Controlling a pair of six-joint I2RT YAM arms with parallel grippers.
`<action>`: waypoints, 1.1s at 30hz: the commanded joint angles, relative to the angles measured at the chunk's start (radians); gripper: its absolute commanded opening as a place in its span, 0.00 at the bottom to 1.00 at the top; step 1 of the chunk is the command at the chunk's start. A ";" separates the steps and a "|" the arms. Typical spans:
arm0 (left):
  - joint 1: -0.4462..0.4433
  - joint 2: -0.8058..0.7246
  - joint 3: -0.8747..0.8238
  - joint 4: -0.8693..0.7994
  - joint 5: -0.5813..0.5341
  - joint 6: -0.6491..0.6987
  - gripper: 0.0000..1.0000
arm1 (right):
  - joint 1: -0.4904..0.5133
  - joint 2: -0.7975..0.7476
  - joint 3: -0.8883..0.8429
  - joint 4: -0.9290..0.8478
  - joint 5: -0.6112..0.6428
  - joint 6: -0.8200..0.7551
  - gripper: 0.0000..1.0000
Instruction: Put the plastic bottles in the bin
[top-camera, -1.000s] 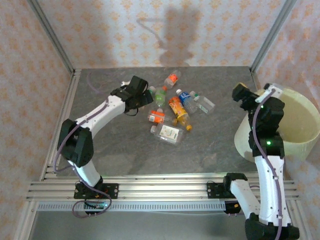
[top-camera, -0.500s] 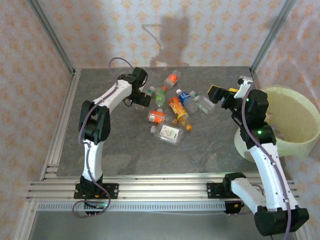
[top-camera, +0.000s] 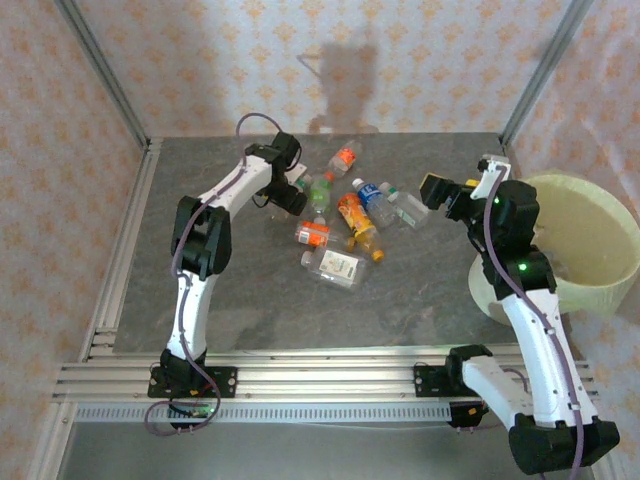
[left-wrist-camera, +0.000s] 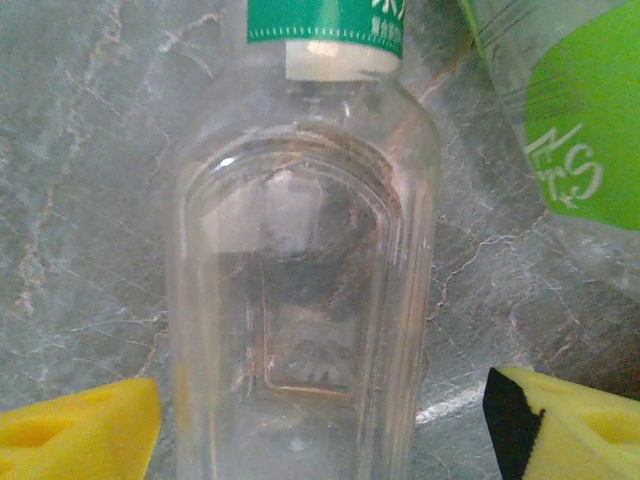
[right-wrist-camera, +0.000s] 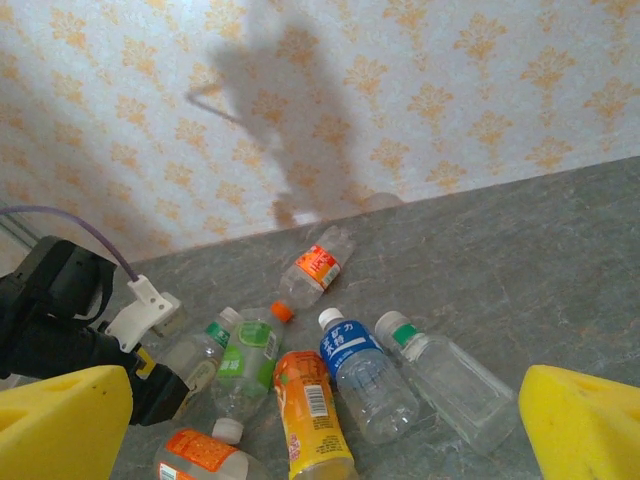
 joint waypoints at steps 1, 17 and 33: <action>-0.002 0.023 0.006 -0.037 -0.007 0.028 0.80 | 0.006 -0.017 0.030 -0.035 0.014 -0.020 0.99; -0.002 -0.015 -0.114 0.043 0.001 -0.007 0.54 | 0.006 0.012 -0.012 0.017 -0.054 0.069 0.99; -0.022 -0.581 -0.508 0.335 0.024 -0.305 0.31 | 0.048 0.123 -0.066 0.208 -0.183 0.271 1.00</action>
